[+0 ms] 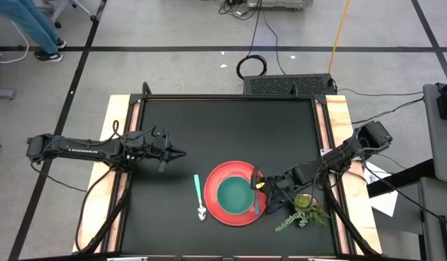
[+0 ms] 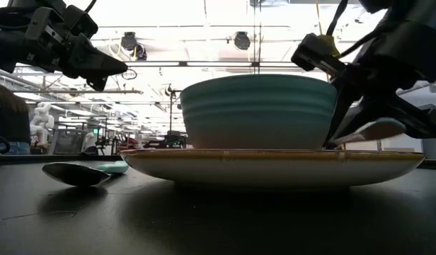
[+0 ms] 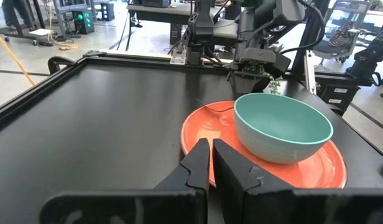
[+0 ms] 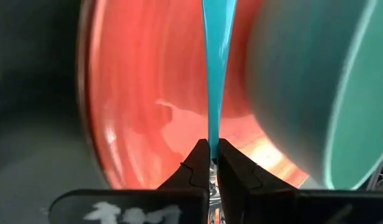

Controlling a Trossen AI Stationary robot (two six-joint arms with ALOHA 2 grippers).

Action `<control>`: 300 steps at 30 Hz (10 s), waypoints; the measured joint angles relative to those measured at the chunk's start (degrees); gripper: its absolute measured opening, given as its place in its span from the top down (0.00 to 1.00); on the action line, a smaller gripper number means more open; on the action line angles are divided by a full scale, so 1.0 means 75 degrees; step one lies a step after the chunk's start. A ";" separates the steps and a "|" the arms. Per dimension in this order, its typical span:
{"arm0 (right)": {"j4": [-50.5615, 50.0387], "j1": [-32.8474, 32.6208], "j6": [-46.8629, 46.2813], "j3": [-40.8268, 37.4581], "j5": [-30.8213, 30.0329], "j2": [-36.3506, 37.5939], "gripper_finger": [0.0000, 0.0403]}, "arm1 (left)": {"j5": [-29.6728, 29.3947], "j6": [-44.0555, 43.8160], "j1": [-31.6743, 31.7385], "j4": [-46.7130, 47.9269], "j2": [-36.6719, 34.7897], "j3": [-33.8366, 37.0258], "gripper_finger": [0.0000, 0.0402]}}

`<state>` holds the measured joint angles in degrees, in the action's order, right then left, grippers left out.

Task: Set table place
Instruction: Put the light blue fork on the orange plate to the right of the green bowl, then put the light green spoon into the green bowl

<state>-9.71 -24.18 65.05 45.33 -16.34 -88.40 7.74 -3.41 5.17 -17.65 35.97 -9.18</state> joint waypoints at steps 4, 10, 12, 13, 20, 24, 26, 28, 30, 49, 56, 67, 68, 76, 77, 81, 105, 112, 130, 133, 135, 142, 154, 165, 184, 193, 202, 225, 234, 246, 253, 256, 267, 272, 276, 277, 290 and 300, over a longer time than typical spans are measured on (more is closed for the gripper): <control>0.0122 0.0000 -0.0037 -0.0001 0.0000 0.0006 1.00 | 0.0062 -0.0015 -0.0005 0.0009 0.0000 0.0002 0.94; 0.0241 0.0000 -0.0066 -0.0001 0.0006 0.0006 1.00 | 0.0091 -0.0015 -0.0005 0.0053 0.0000 0.0000 0.94; 0.0271 0.0000 -0.0068 -0.0001 0.0012 -0.0073 1.00 | 0.0105 -0.0015 -0.0005 0.0055 0.0000 0.0001 0.94; 0.0251 0.0000 -0.0068 -0.0001 0.0016 -0.0117 1.00 | 0.0106 -0.0014 -0.0005 0.0056 0.0000 0.0002 0.94; 0.0314 -0.0003 0.0058 0.0004 -0.0012 -0.0514 1.00 | 0.0164 -0.0027 -0.0008 0.0113 0.0000 0.0002 0.94; 0.0345 -0.0003 0.0075 0.0004 -0.0020 -0.0598 1.00 | 0.0167 -0.0024 -0.0008 0.0122 0.0000 0.0002 0.94; 0.0332 -0.0003 0.0077 0.0004 -0.0017 -0.0600 1.00 | 0.0167 -0.0021 -0.0008 0.0126 0.0000 0.0001 0.94; 0.0323 -0.0003 0.0080 0.0004 -0.0017 -0.0600 1.00 | 0.0167 -0.0018 -0.0008 0.0139 0.0000 0.0002 0.94; 0.0310 -0.0003 0.0072 0.0004 -0.0013 -0.0600 1.00 | 0.0167 -0.0018 -0.0008 0.0148 0.0000 0.0002 0.94; 0.0288 -0.0003 -0.0138 0.0004 0.0016 -0.0606 0.98 | 0.0171 -0.0015 -0.0008 0.0151 0.0000 0.0002 0.94; 0.0267 -0.0003 -0.0185 -0.0004 0.0026 -0.0609 0.90 | 0.0170 -0.0015 -0.0008 0.0151 0.0000 0.0002 0.94; 0.0238 -0.0002 -0.0214 -0.0004 0.0026 -0.0609 0.89 | 0.0173 -0.0027 -0.0008 0.0151 0.0000 0.0002 0.94; 0.0238 -0.0003 -0.0214 -0.0004 0.0026 -0.0609 0.89 | 0.0173 -0.0027 -0.0008 0.0151 0.0000 0.0002 0.94; 0.0265 -0.0022 -0.0196 -0.0004 0.0026 -0.0609 0.89 | 0.0173 -0.0036 -0.0008 0.0151 0.0000 0.0002 0.94; 0.0267 -0.0035 -0.0188 -0.0004 0.0026 -0.0609 0.89 | 0.0173 -0.0039 -0.0008 0.0151 0.0000 0.0002 0.94; 0.0266 -0.0035 -0.0179 -0.0004 0.0026 -0.0609 0.89 | 0.0173 -0.0039 -0.0008 0.0151 0.0000 0.0002 0.94; -0.0743 -0.0038 -0.0524 0.0506 0.0332 -0.0606 0.89 | 0.0176 -0.0042 -0.0011 0.0218 0.0000 0.0002 0.94; -0.0739 -0.0038 -0.0605 0.0549 0.0399 -0.0606 0.89 | 0.0176 -0.0071 -0.0008 0.0218 0.0000 0.0002 0.94; -0.1711 -0.0431 -0.0580 0.1298 -0.0446 -0.0149 0.96 | 0.0187 -0.0158 -0.0009 0.0284 0.0003 0.0002 0.94; -0.1730 -0.0494 -0.0902 0.1428 -0.0411 0.0045 0.99 | 0.0182 -0.0139 -0.0008 0.0334 0.0003 0.0001 0.94; -0.1750 -0.0503 -0.0992 0.1477 -0.0389 0.0103 1.00 | 0.0184 -0.0103 -0.0008 0.0352 0.0003 -0.0001 0.94; -0.2286 -0.0539 -0.1310 0.1479 -0.0385 0.0125 1.00 | 0.0184 -0.0147 -0.0008 0.0349 0.0003 -0.0001 0.94; -0.2562 -0.0536 -0.1529 0.1479 -0.0387 0.0122 1.00 | 0.0184 -0.0170 -0.0009 0.0338 0.0003 -0.0001 0.94; -0.2506 -0.0556 -0.2448 0.1470 -0.0610 0.1483 1.00 | 0.0182 -0.0138 -0.0008 0.0338 0.0003 -0.0001 0.94; 0.0405 0.1218 -0.6492 -0.0621 0.0894 0.6376 1.00 | 0.0182 -0.0046 -0.0008 0.0343 0.0003 -0.0001 0.94; 0.1196 0.1380 -0.8102 -0.2237 0.1300 0.7815 1.00 | 0.0182 0.0011 -0.0008 0.0346 0.0003 0.0000 0.94; 0.3330 0.1376 -0.7947 -0.4061 0.1452 0.8588 1.00 | 0.0182 0.0017 -0.0008 0.0367 0.0003 0.0000 0.94; 0.3034 0.1448 -0.8087 -0.4151 0.0477 0.9673 1.00 | 0.0179 0.0014 -0.0008 0.0387 0.0003 0.0002 0.94; 0.2243 0.1836 -0.7957 -0.4377 0.0133 1.0297 1.00 | 0.0179 0.0046 -0.0008 0.0387 0.0003 0.0002 0.94; 0.2864 0.1836 -0.7902 -0.5272 0.0209 1.0620 1.00 | 0.0164 0.0095 -0.0008 0.0390 0.0003 0.0000 0.94; 0.2915 0.1851 -0.7871 -0.5671 0.0204 1.0617 1.00 | 0.0161 0.0099 -0.0008 0.0390 0.0005 -0.0001 0.94; 0.2853 0.1933 -0.7969 -0.5747 0.0198 1.0617 1.00 | 0.0154 0.0255 -0.0008 0.0390 0.0003 0.0000 0.94; 0.2898 0.2133 -0.8065 -0.5773 0.0196 1.0617 1.00 | 0.0144 0.0499 -0.0083 0.0241 0.0006 -0.0478 0.94; 0.2899 0.2133 -0.8154 -0.5780 0.0197 1.0617 1.00 | -0.0007 0.0653 -0.0072 0.1138 0.0006 -0.1574 0.94; 0.2890 0.2135 -0.8158 -0.5780 0.0198 1.0617 1.00 | -0.0249 0.0659 -0.0049 0.1959 0.0006 -0.2368 0.94; 0.2887 0.2134 -0.8158 -0.5780 0.0198 1.0617 1.00 | -0.0218 0.0796 -0.0049 0.2250 0.0006 -0.2552 0.94; 0.2853 0.2136 -0.8150 -0.5789 0.0213 1.0611 1.00 | 0.1184 0.1135 -0.0349 0.4222 0.1305 -0.3320 0.93; 0.2855 0.2136 -0.8156 -0.5792 0.0213 1.0611 1.00 | 0.2573 0.0522 -0.0758 0.3908 0.3075 -0.3320 0.93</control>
<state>11.70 -8.16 3.88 1.89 -14.74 -8.82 27.04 0.50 -0.52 11.66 59.02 -34.09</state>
